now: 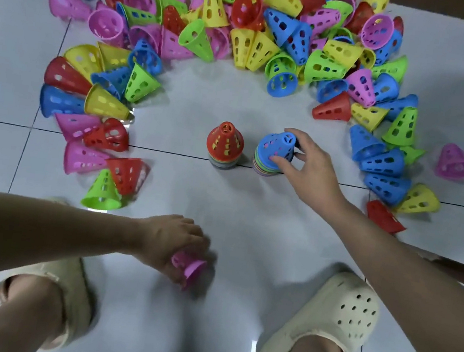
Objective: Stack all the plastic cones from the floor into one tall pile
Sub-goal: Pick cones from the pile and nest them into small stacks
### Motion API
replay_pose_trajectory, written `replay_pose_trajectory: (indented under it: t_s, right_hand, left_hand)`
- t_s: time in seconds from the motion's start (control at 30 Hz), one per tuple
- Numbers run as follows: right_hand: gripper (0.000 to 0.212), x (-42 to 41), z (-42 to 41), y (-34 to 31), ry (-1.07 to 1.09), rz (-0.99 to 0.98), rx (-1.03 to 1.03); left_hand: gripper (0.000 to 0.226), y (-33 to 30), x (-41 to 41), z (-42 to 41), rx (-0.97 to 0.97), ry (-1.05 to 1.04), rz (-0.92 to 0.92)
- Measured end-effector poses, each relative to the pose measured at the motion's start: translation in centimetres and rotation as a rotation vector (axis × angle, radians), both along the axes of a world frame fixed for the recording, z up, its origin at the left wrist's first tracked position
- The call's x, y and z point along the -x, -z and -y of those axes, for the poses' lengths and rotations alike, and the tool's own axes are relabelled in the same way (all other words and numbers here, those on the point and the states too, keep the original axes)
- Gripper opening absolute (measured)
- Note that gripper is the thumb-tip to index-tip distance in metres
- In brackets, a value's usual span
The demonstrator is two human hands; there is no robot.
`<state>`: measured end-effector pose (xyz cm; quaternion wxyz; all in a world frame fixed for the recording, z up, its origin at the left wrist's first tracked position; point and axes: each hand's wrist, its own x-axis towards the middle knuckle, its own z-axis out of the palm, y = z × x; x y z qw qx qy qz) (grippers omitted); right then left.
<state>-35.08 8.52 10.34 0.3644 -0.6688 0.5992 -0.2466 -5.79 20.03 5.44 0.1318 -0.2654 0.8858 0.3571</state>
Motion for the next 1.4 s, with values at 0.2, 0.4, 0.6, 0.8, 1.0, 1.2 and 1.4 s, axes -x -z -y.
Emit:
replay_pose_trajectory:
  t_s: [0.2, 0.4, 0.6, 0.8, 1.0, 1.2, 1.4]
  right_hand:
    - [0.050, 0.3, -0.6, 0.2, -0.002, -0.003, 0.004]
    - [0.054, 1.6, -1.2, 0.5, 0.104, 0.017, 0.010]
    - [0.042, 6.0, -2.2, 0.9, 0.187, -0.115, 0.084]
    - [0.038, 11.4, -3.9, 1.2, 0.379, -0.362, 0.240]
    - [0.035, 14.4, -4.6, 2.7, 0.393, -0.647, 0.094]
    - [0.052, 15.0, -4.8, 3.4, 0.429, -0.795, -0.296]
    - [0.046, 15.9, -4.9, 4.0, 0.456, -0.802, -0.423]
  left_hand:
    - [0.069, 0.3, 0.1, -0.9, -0.007, 0.059, -0.030]
    - [0.066, 0.1, 0.4, -0.7, -0.039, 0.001, -0.021]
    - [0.058, -4.5, 0.4, 5.1, 0.010, -0.420, -0.156]
    - [0.073, -9.5, 1.1, 9.5, 0.234, -0.522, -0.218]
    - [0.065, -12.8, 1.8, 11.2, 0.302, -0.645, -0.278]
    - [0.068, -13.7, 1.1, 13.4, 0.451, -0.661, -0.223]
    - [0.050, -12.2, 0.9, 14.6, 0.416, -0.678, -0.205]
